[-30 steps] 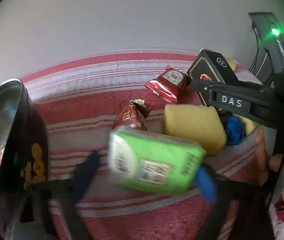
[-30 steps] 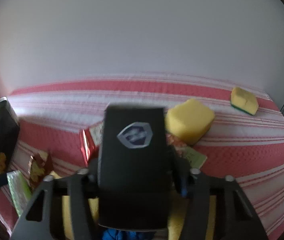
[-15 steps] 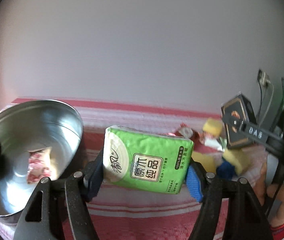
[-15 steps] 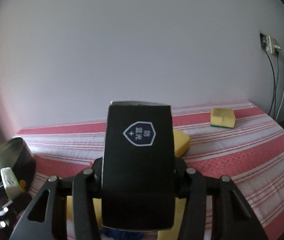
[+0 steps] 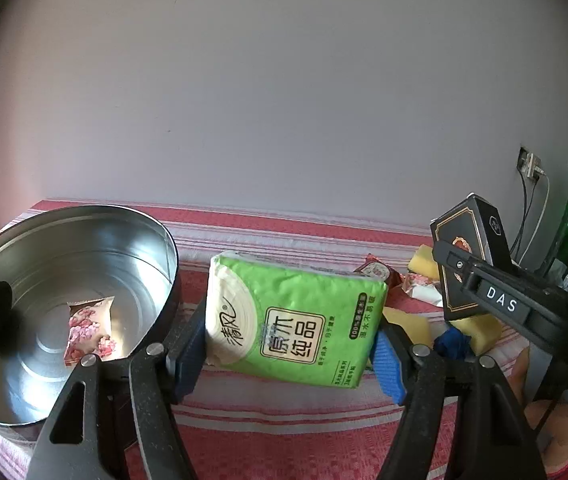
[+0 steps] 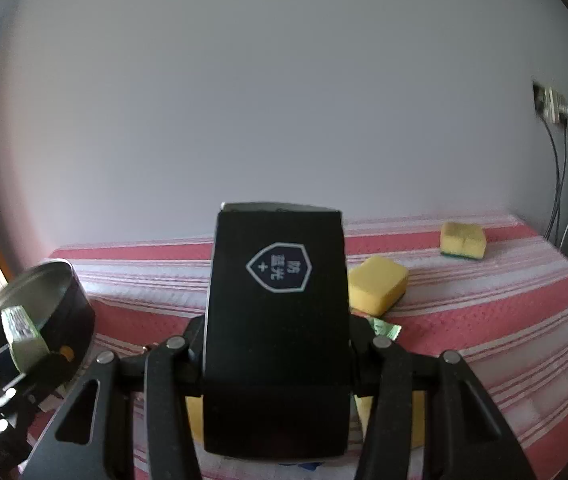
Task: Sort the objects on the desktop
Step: 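Grasp the green tissue pack with left tool while right tool grasps the black box, then carry the tissue pack and black box over the tin and release both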
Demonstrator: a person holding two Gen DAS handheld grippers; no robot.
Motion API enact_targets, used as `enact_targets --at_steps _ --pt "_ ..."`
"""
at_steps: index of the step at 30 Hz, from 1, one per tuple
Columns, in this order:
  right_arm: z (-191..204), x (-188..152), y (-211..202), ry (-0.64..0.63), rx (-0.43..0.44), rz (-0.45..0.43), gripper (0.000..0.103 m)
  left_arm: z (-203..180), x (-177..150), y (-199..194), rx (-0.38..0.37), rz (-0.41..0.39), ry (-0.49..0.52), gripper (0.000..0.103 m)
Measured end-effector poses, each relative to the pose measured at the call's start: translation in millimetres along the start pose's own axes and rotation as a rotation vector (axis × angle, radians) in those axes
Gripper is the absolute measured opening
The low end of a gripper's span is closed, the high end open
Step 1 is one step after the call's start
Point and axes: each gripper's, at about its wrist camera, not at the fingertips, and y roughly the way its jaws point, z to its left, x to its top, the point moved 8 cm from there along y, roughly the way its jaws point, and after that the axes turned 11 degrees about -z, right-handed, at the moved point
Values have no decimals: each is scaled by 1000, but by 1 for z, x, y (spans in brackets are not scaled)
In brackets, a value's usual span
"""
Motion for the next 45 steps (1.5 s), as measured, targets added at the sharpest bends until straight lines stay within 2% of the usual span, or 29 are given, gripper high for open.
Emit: enact_targets --at_steps 26,36,38,45 --pt "10 -13 -13 -34 -47 23 49 14 0 15 -12 35 -27 72" --pt "20 -17 -23 -29 -27 29 50 9 0 9 -10 27 -32 72" --pt "24 -18 -27 -29 -20 30 50 13 -3 17 -9 23 -31 72" --pt "46 -23 -41 -17 23 24 50 25 -7 4 -4 37 -30 72"
